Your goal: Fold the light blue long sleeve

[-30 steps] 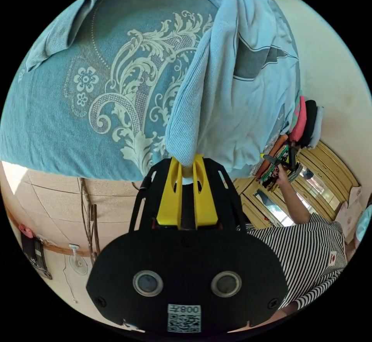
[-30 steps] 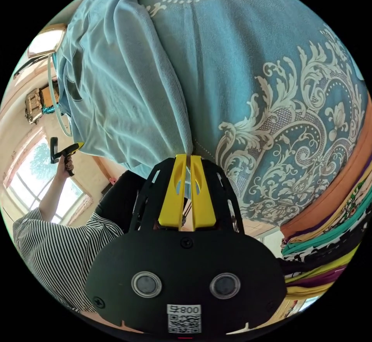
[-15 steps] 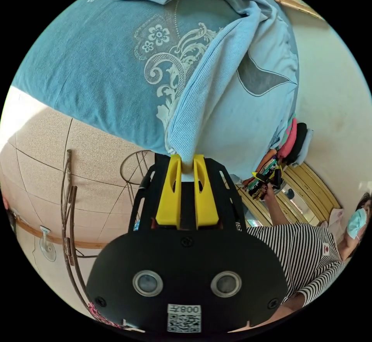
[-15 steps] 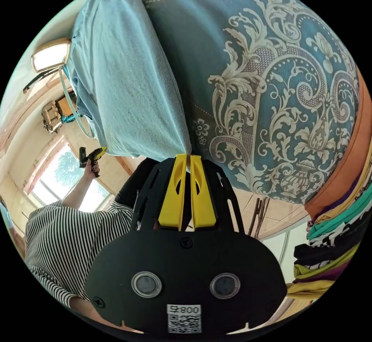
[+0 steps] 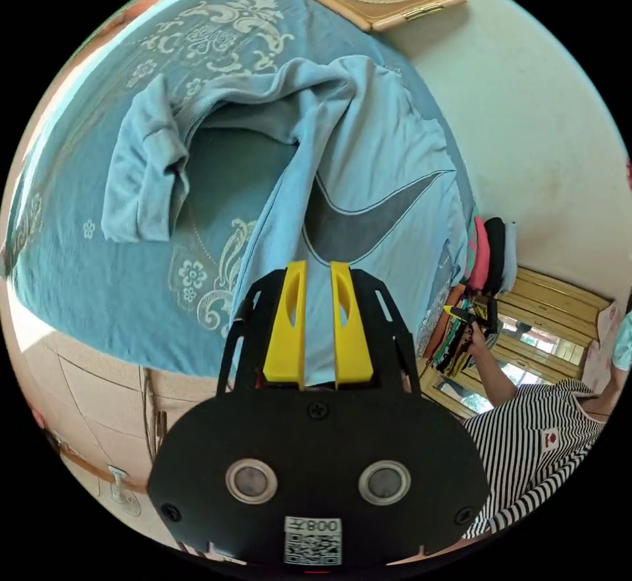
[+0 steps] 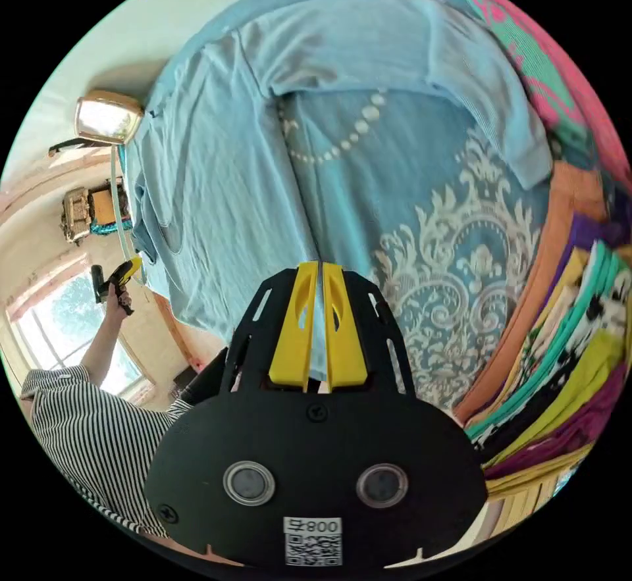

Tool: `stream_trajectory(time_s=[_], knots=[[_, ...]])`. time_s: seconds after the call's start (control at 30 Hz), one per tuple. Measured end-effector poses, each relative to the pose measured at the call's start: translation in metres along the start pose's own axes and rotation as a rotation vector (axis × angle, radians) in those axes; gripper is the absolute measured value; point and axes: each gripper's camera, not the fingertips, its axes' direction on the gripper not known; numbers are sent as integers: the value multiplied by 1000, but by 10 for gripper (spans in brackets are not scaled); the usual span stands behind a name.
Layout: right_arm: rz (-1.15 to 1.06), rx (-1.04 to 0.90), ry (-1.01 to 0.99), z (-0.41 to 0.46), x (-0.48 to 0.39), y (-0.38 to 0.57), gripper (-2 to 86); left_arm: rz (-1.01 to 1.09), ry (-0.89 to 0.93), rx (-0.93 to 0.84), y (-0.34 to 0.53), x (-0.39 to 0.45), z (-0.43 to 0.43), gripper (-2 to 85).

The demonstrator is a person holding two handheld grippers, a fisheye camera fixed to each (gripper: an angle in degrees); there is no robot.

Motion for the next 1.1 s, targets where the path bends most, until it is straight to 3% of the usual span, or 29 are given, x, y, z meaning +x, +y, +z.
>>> stream_trajectory(time_s=[0.2,0.5,0.83,1.0,1.1], knots=[[-330,184,19,-43,-133,-157,60,236,-64,68,-166,84,7,83],[-589,258,212,-61,-296,-321,88,362,-289,107,-358,157,16,97],[-653,196,342,-48,-373,-406,47,389,-405,86,-477,185,45,39],[-745,316,232,-104,-397,-412,22,480,-295,203,-499,207,13,18],[-744,264,280,-106,-407,-437,25,468,-296,215,-521,208,10,23]])
